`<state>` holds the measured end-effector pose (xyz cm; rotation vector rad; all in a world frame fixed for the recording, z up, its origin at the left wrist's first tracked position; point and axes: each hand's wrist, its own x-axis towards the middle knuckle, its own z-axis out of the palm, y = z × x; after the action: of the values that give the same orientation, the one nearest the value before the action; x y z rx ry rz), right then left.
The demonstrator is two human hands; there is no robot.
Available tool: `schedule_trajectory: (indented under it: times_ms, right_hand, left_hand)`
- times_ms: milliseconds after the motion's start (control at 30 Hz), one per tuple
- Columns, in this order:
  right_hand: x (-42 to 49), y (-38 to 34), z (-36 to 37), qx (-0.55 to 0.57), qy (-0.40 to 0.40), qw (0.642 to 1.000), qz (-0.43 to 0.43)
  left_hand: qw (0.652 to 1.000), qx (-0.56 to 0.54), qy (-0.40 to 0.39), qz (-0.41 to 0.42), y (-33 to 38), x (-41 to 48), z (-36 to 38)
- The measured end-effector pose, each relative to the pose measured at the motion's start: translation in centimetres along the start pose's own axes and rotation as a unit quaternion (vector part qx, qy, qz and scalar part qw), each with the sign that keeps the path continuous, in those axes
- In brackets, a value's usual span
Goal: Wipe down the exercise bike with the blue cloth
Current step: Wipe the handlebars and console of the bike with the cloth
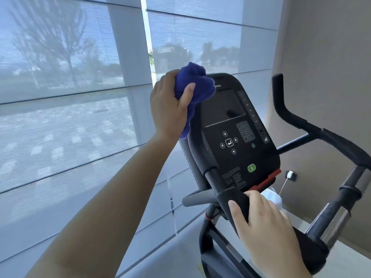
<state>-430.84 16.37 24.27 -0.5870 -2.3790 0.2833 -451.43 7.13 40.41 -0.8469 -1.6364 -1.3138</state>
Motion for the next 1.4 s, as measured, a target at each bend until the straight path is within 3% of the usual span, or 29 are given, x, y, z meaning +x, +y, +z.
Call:
schedule_trajectory:
  times_ms: [133, 333, 833, 1200, 1400]
  right_hand:
    - [0.2, 0.2, 0.7, 0.001, 0.030, 1.000, -0.004]
    - [0.2, 0.3, 1.3, -0.014, 0.068, 0.998, -0.010]
    - [-0.3, 0.1, 0.8, -0.024, 0.063, 0.998, -0.020]
    - [-0.4, -0.3, 0.5, -0.028, 0.053, 0.998, -0.027]
    - [-0.2, -0.4, -0.3, -0.043, -0.009, 0.999, -0.005]
  left_hand:
    - [0.989, 0.118, -0.090, 0.027, -0.4, 1.9, 3.6]
    - [0.981, 0.154, -0.107, -0.048, -0.7, 2.4, 5.1]
    - [0.975, 0.173, -0.080, -0.111, 0.3, -0.6, 5.1]
    - [0.955, 0.138, -0.104, -0.242, 0.6, -8.0, 3.7]
    - [0.928, 0.080, -0.134, -0.340, 1.0, -11.2, 2.6]
